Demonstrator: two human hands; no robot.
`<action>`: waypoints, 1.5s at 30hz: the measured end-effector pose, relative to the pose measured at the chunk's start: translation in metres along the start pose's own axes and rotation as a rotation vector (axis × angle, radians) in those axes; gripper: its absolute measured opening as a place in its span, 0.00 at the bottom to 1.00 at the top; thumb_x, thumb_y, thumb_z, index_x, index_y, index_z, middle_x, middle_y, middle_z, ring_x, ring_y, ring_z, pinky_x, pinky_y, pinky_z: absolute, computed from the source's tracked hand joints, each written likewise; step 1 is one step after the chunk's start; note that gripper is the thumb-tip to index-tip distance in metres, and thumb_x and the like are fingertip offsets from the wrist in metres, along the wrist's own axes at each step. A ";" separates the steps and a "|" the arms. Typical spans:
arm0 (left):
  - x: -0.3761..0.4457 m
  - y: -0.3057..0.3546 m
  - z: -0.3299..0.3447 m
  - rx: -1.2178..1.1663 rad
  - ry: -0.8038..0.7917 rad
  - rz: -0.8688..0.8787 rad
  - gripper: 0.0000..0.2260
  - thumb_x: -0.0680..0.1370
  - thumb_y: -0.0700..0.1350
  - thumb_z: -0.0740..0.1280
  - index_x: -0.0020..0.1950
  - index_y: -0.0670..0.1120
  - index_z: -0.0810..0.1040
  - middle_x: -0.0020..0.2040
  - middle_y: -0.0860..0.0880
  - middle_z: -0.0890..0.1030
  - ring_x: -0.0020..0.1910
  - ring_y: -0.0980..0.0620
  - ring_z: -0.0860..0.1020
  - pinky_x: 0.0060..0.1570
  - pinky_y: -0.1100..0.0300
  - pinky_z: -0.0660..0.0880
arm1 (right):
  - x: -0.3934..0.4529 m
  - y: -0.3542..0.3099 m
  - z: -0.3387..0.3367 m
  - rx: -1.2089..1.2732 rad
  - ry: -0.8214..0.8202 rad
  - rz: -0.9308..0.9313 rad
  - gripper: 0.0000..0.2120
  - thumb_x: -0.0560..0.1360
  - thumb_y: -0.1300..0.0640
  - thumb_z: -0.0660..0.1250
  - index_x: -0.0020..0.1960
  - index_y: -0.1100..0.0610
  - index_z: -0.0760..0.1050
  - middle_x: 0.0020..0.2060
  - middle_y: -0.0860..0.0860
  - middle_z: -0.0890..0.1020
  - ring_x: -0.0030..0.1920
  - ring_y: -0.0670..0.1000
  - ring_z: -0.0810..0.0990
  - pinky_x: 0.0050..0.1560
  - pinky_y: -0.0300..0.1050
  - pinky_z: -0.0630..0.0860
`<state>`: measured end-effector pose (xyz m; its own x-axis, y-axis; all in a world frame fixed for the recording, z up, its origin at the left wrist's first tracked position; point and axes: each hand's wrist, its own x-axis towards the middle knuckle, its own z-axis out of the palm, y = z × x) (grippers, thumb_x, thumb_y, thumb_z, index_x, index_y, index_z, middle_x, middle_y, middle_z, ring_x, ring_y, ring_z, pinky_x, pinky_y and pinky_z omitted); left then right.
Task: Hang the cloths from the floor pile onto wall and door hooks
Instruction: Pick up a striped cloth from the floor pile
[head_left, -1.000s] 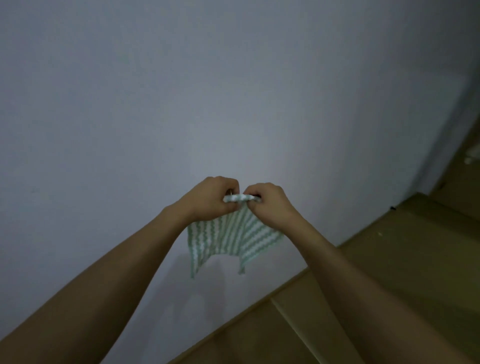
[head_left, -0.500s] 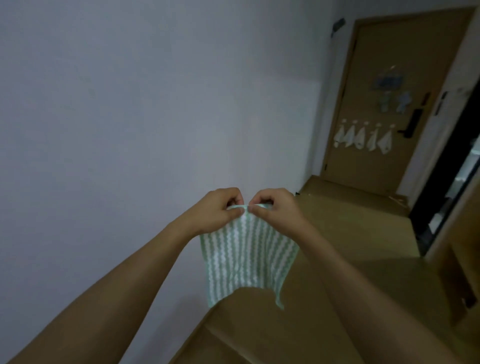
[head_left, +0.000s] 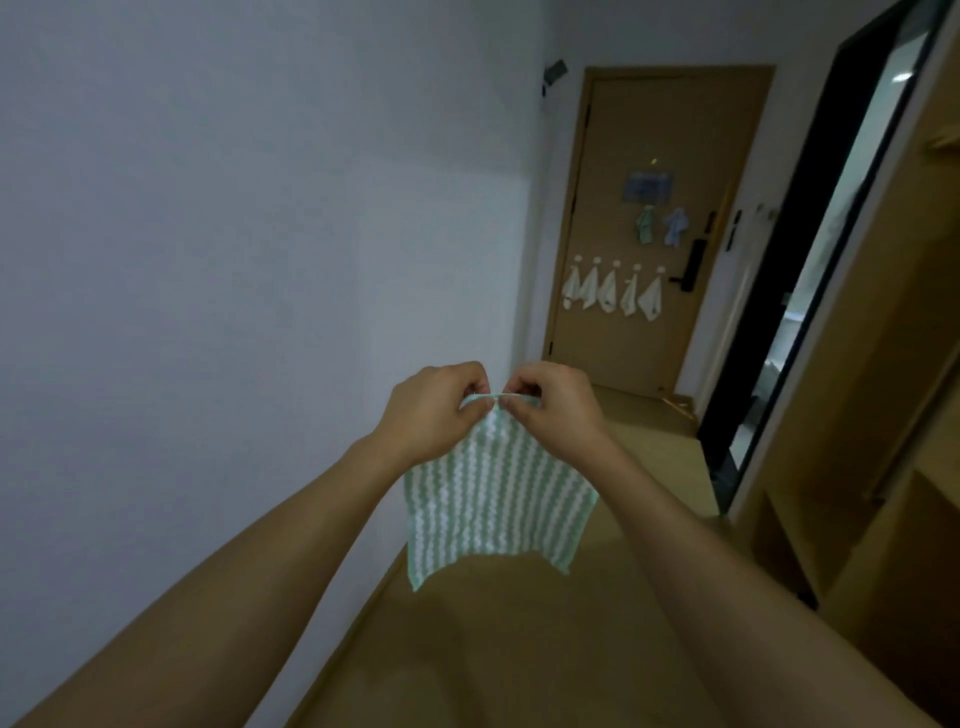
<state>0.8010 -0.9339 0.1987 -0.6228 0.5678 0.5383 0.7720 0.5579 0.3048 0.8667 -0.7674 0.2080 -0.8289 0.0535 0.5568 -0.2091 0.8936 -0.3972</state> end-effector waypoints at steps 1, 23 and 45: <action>0.012 -0.003 0.007 0.032 0.008 0.011 0.04 0.78 0.53 0.64 0.45 0.56 0.71 0.34 0.58 0.74 0.35 0.57 0.72 0.34 0.58 0.64 | 0.008 0.010 0.002 -0.009 0.003 0.010 0.03 0.73 0.56 0.70 0.41 0.55 0.80 0.37 0.45 0.80 0.40 0.45 0.76 0.39 0.39 0.67; 0.313 -0.174 0.131 -0.030 0.060 0.337 0.05 0.79 0.53 0.63 0.47 0.53 0.75 0.37 0.57 0.77 0.35 0.55 0.73 0.34 0.58 0.65 | 0.256 0.187 0.076 -0.024 0.125 0.225 0.06 0.73 0.55 0.71 0.39 0.47 0.80 0.35 0.40 0.80 0.39 0.37 0.78 0.38 0.30 0.70; 0.672 -0.235 0.336 -0.004 -0.008 0.233 0.10 0.80 0.54 0.61 0.49 0.51 0.77 0.39 0.53 0.80 0.38 0.54 0.77 0.38 0.56 0.74 | 0.531 0.502 0.106 0.011 0.143 0.234 0.06 0.76 0.56 0.69 0.40 0.49 0.80 0.32 0.36 0.76 0.35 0.33 0.74 0.36 0.25 0.66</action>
<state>0.1584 -0.4807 0.2249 -0.4287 0.6856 0.5884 0.8955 0.4088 0.1761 0.2663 -0.3380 0.2270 -0.7740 0.3213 0.5455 -0.0266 0.8444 -0.5351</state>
